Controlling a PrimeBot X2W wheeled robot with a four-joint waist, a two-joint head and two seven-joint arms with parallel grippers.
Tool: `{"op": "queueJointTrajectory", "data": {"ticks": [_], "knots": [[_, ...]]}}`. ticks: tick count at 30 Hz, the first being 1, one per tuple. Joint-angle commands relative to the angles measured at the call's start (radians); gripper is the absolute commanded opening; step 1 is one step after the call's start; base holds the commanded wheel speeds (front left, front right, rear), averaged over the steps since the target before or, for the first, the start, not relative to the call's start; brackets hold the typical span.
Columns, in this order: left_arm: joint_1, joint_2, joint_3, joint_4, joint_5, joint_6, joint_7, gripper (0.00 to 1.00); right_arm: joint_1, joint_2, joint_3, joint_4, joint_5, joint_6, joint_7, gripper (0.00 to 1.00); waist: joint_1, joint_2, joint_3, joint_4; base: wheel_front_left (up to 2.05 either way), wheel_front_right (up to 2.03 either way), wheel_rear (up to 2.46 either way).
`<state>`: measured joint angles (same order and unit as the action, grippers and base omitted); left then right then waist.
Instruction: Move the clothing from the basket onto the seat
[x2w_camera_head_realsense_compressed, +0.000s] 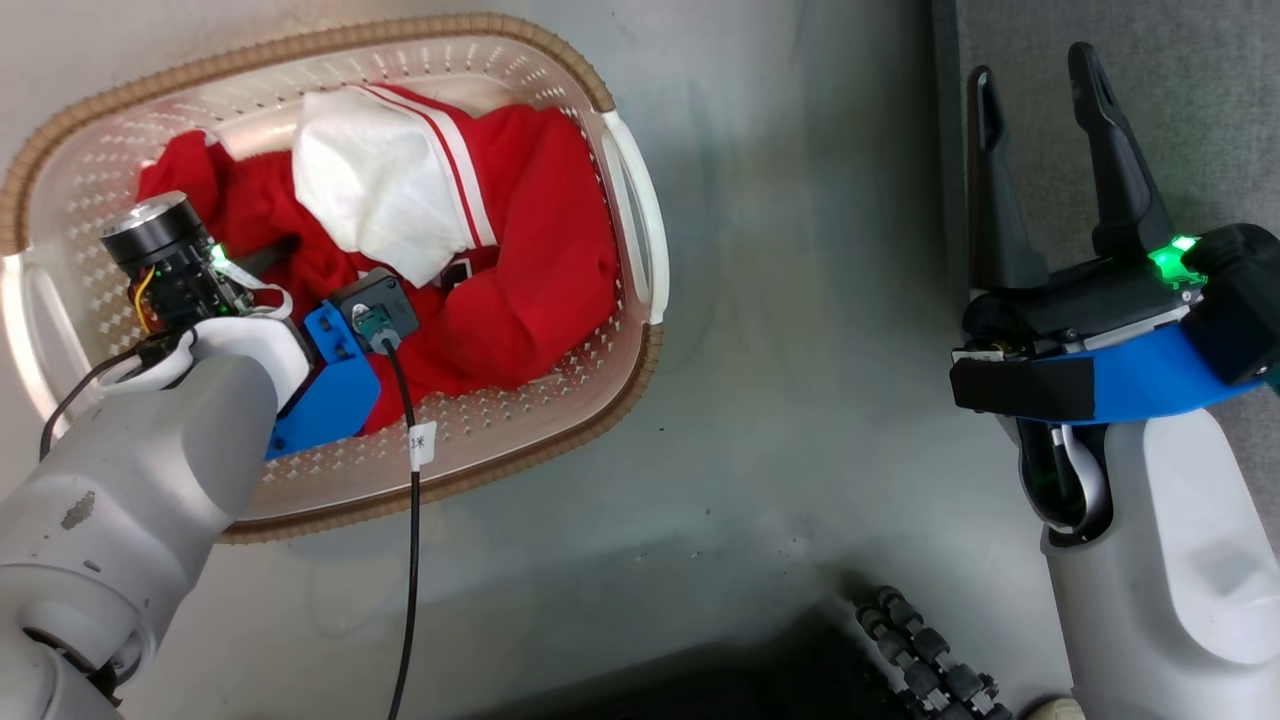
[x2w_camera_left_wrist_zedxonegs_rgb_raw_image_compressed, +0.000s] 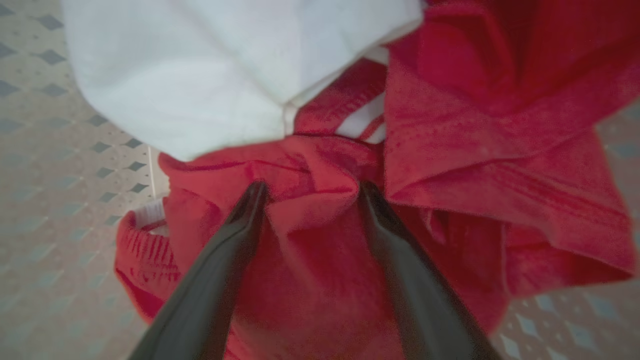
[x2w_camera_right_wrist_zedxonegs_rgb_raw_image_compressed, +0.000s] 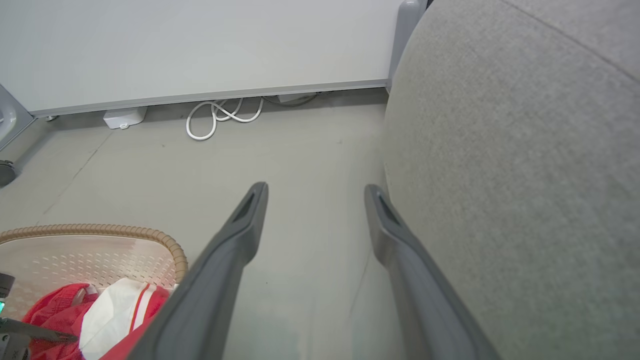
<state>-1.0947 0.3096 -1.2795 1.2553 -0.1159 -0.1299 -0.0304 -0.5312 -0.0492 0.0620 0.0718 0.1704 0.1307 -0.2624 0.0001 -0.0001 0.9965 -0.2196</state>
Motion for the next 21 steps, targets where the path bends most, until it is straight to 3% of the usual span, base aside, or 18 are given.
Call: {"op": "queueJointTrajectory", "data": {"ticks": [1,6,7,8,15,21], "knots": [[-0.019,0.01,-0.003,0.008,0.007,-0.001,0.016,1.0,-0.015,-0.002,0.003,-0.011,0.01,0.0,-0.004,1.0,-0.0001,0.0001,0.027,-0.009,0.0,0.0,0.0],[-0.028,0.02,-0.004,0.018,0.017,-0.001,0.063,0.97,-0.008,-0.002,0.006,-0.024,0.018,0.0,-0.004,1.0,-0.0001,0.0001,0.051,-0.021,0.0,0.0,0.0],[-0.031,0.021,-0.003,0.018,0.016,-0.001,0.067,0.43,-0.006,-0.002,0.004,-0.025,0.019,0.0,-0.004,1.0,-0.0001,0.0001,0.053,-0.021,0.0,0.0,0.0],[-0.033,0.021,-0.004,0.019,0.019,-0.001,0.073,0.0,-0.005,-0.002,0.003,-0.026,0.019,0.0,-0.004,1.0,-0.0001,0.0001,0.055,-0.022,0.0,0.0,0.0],[-0.029,-0.003,-0.003,0.015,0.004,-0.001,0.089,0.0,-0.015,-0.002,-0.005,-0.017,0.016,0.0,-0.004,1.0,-0.0001,0.0001,0.042,-0.017,0.0,0.0,0.0],[-0.048,-0.034,-0.003,-0.016,-0.061,-0.001,0.026,0.0,-0.01,-0.002,-0.028,-0.01,-0.007,0.0,-0.004,1.0,-0.0001,0.0001,-0.008,0.022,0.0,0.0,0.0]]}}
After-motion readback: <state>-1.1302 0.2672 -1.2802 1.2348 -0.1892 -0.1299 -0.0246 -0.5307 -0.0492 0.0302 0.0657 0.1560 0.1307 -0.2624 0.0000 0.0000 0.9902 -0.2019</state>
